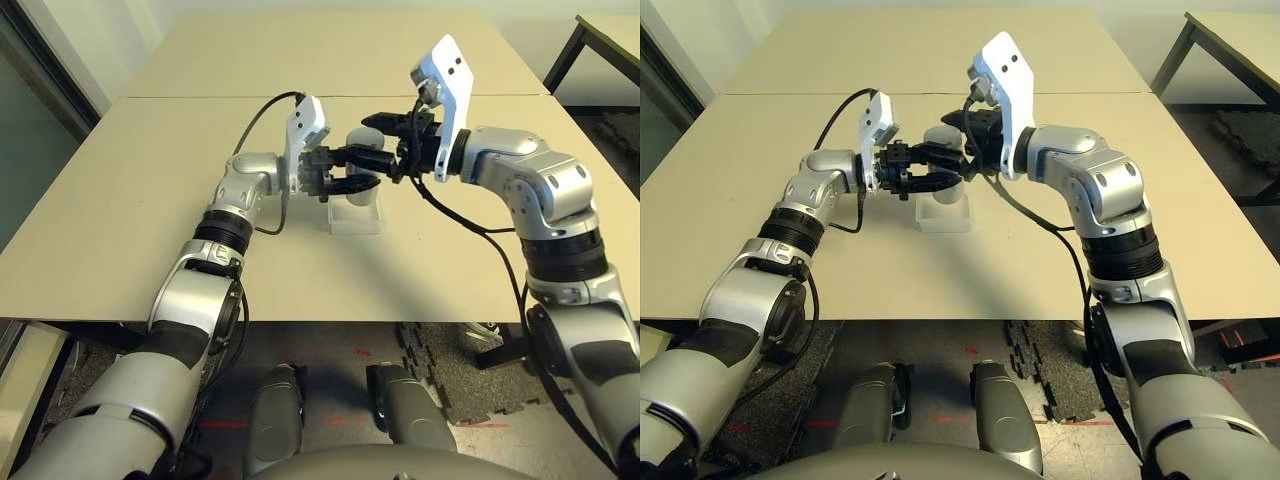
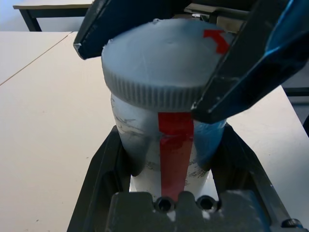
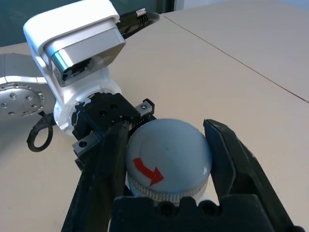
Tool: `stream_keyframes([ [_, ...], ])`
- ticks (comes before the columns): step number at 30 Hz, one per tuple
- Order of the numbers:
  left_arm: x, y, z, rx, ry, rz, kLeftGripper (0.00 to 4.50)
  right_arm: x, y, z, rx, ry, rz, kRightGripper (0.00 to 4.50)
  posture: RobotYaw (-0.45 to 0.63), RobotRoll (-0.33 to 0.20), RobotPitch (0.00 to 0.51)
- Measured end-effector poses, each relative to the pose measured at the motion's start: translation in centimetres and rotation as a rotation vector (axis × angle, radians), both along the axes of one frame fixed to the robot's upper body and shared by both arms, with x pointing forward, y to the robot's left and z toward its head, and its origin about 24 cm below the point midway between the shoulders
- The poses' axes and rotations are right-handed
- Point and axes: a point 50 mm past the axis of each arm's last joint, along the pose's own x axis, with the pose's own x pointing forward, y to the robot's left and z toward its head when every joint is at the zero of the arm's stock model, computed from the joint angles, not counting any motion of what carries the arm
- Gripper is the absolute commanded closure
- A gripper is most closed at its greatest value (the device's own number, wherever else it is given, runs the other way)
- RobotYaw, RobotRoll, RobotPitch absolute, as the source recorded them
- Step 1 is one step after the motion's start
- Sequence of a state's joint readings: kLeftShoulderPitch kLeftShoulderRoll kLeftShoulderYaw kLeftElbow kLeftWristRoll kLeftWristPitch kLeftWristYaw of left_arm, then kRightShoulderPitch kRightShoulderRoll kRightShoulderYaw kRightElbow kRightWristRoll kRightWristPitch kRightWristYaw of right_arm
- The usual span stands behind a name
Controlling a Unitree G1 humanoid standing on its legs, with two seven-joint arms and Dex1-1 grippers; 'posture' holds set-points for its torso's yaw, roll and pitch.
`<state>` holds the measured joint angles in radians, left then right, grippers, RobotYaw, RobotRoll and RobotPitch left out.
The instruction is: Pour the medicine from the bottle into the box.
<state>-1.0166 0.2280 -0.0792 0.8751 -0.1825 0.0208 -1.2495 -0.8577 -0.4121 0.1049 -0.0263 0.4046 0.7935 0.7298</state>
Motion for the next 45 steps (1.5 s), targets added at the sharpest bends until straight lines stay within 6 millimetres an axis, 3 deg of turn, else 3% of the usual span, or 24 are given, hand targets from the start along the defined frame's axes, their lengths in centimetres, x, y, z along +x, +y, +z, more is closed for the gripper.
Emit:
stream_keyframes([
  [11,0.1,0.3,0.4,-0.002,-0.032,0.008,2.07,0.4,0.4,1.1,0.002,0.007,0.002,1.92,-0.23,0.000,0.073],
  [15,0.0,0.2,-0.1,0.032,-0.023,0.003,2.07,0.4,0.3,4.9,0.065,-0.106,-0.007,1.92,-0.23,0.000,0.072],
  [17,0.0,0.2,-0.1,0.036,-0.023,0.004,2.07,0.5,0.0,5.7,0.090,-0.134,-0.022,1.92,-0.23,0.000,0.071],
  [23,0.3,0.4,-0.1,0.030,-0.035,0.059,2.07,1.9,-0.4,4.8,0.108,-0.112,-0.118,1.92,-0.22,0.000,0.071],
  [26,1.1,1.1,-0.1,-0.012,-0.039,0.194,2.07,2.9,-1.2,3.6,0.131,-0.119,-0.215,1.92,-0.21,0.000,0.072],
  [32,3.1,4.1,0.8,-0.144,-0.074,0.594,2.07,4.6,-2.1,-0.9,0.160,-0.077,-0.368,1.92,-0.18,0.000,0.076],
  [40,3.3,7.1,-1.8,-0.269,-0.035,0.963,2.07,6.6,-4.3,-4.8,0.212,-0.100,-0.626,1.92,-0.15,0.000,0.077],
  [45,3.3,7.5,-3.2,-0.292,0.005,1.094,2.07,7.2,-5.2,-8.7,0.191,-0.034,-0.730,1.92,-0.14,0.000,0.079],
])
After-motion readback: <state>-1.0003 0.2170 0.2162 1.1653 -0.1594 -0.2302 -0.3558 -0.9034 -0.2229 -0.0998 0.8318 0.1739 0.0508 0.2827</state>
